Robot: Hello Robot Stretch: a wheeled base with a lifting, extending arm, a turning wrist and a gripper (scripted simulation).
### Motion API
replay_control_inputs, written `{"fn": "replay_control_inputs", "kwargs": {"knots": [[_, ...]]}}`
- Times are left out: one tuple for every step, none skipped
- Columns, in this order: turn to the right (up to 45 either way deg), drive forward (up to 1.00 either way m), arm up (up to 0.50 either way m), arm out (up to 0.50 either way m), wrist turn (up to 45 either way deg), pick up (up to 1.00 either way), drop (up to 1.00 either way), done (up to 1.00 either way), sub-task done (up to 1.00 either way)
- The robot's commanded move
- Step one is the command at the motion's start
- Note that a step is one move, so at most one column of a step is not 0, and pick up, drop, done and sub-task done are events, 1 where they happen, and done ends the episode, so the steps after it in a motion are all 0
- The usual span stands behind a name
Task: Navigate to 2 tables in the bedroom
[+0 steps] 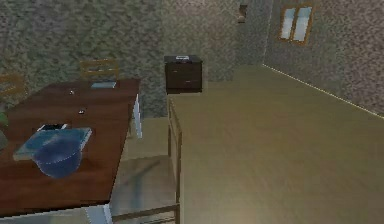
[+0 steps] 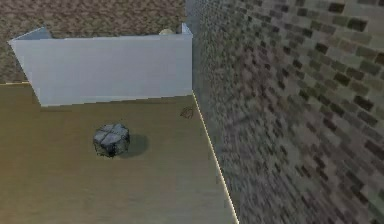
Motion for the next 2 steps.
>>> {"fn": "replay_control_inputs", "kwargs": {"knots": [[45.0,0.00,0.00,0.00,0.0,0.00,0.00,0.00,0.00],[33.0,0.00,0.00,0.00,0.0,0.00,0.00,0.00,0.00]]}}
